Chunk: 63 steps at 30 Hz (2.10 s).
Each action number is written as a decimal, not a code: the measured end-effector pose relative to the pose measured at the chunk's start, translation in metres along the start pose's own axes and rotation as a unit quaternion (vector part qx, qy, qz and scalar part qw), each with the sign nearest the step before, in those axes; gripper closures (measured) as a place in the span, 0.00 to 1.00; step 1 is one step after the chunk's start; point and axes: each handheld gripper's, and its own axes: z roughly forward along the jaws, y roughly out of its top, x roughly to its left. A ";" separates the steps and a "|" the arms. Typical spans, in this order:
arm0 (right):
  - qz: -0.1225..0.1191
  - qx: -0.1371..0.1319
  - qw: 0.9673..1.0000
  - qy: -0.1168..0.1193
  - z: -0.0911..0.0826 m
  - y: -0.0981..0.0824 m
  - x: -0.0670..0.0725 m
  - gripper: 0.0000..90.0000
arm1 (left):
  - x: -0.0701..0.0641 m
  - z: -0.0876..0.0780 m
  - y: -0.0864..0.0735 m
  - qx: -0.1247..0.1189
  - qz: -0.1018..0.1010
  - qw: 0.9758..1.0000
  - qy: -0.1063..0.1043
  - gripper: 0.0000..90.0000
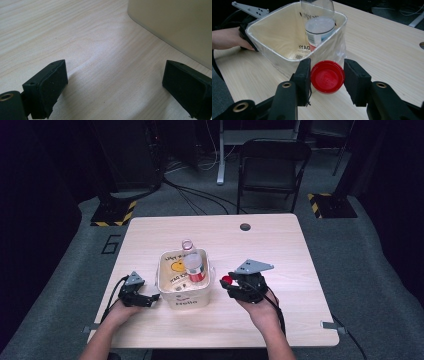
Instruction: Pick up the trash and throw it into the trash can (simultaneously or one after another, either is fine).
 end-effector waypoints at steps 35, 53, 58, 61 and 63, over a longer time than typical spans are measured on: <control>-0.066 0.010 0.997 0.042 0.046 0.037 0.030 0.64 | 0.000 0.000 0.000 0.000 0.000 1.000 0.000 0.07; -0.080 0.028 0.996 0.039 0.069 0.037 0.038 0.64 | 0.000 0.000 0.000 0.000 0.000 1.000 0.000 0.07; -0.087 0.034 0.995 0.037 0.075 0.037 0.039 0.64 | 0.000 0.000 0.000 0.000 0.000 1.000 0.000 0.07; -0.084 0.037 0.995 0.037 0.076 0.036 0.039 0.64 | 0.000 0.000 0.000 0.000 0.000 1.000 0.000 0.07; -0.088 0.040 0.995 0.033 0.078 0.036 0.040 0.62 | 0.000 0.000 0.000 0.000 0.000 1.000 0.000 0.07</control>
